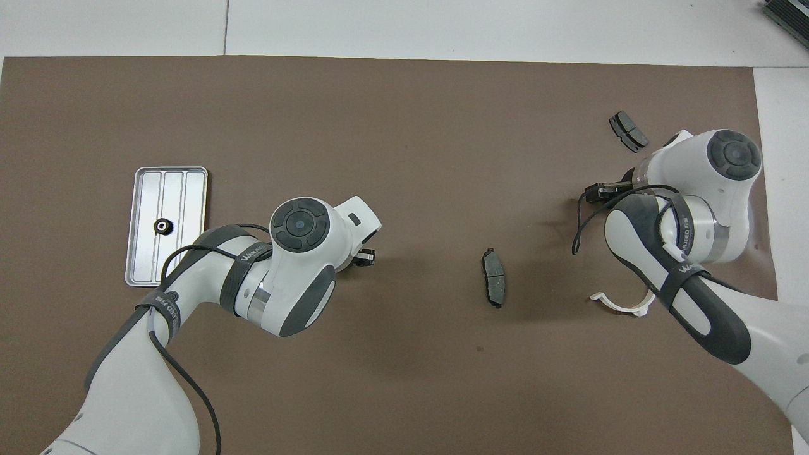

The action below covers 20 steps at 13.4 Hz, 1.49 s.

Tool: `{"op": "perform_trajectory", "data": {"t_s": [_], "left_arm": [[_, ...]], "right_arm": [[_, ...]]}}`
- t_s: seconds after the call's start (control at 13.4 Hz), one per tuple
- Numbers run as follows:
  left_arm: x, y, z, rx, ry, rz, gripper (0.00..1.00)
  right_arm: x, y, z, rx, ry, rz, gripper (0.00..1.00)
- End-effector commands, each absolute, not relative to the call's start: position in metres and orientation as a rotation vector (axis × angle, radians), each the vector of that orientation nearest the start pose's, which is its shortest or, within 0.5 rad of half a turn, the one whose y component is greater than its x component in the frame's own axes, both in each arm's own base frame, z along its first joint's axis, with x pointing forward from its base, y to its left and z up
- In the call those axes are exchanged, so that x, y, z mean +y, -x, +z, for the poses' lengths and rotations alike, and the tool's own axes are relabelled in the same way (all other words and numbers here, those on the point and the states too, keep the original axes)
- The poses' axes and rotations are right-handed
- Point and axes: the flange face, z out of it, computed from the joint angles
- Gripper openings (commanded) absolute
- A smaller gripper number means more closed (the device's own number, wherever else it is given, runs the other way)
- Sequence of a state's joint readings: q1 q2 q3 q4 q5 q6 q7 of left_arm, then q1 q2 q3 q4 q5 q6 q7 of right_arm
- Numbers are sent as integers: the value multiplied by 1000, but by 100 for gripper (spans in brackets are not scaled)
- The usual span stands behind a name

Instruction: Pick bearing gear from pile to tray

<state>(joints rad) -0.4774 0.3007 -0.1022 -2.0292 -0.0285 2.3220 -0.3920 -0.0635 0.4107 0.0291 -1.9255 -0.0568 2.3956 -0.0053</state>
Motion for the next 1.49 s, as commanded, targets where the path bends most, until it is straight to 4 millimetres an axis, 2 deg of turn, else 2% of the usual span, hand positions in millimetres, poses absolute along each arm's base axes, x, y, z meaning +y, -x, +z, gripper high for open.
{"op": "perform_trajectory", "data": {"t_s": [0.0,0.07,0.15,0.3,0.45,0.6,0.67,0.75,0.97,1.04,1.12,1.19,1.27,1.34,1.42], "left_arm": [[-306,-517,316,178,3182,30,3],[-287,-534,325,117,3185,30,3],[-267,-547,334,65,3181,38,3],[-212,-574,349,-41,3179,34,2],[-158,-592,356,-76,3183,18,3],[-102,-602,355,-55,3183,18,3],[-80,-604,354,-16,3184,20,3],[-61,-605,351,7,3184,27,3],[-28,-601,345,73,3183,36,3],[-24,-599,344,97,3182,35,5],[-21,-597,343,100,3182,37,16],[-21,-598,344,100,3182,30,41],[-21,-598,343,102,3182,30,62],[-22,-599,344,109,3182,25,76],[-24,-600,345,126,3181,20,86]], "right_arm": [[-25,-621,290,-48,3155,-42,43],[-23,-620,296,-44,3150,-30,27],[-23,-618,298,-31,3139,-18,18],[-22,-616,299,-46,3138,1,9],[-20,-618,310,-54,3138,-27,7],[-6,-618,333,-85,3139,-82,7],[9,-618,345,-111,3138,-114,7],[34,-617,355,-150,3132,-140,7],[108,-609,369,-21,3114,-174,9],[137,-605,371,18,3104,-187,9],[160,-600,373,70,3095,-193,8],[181,-596,375,126,3081,-206,8],[208,-590,375,173,3067,-214,8],[240,-582,373,203,3045,-235,8],[269,-574,367,248,3022,-247,7]]}}
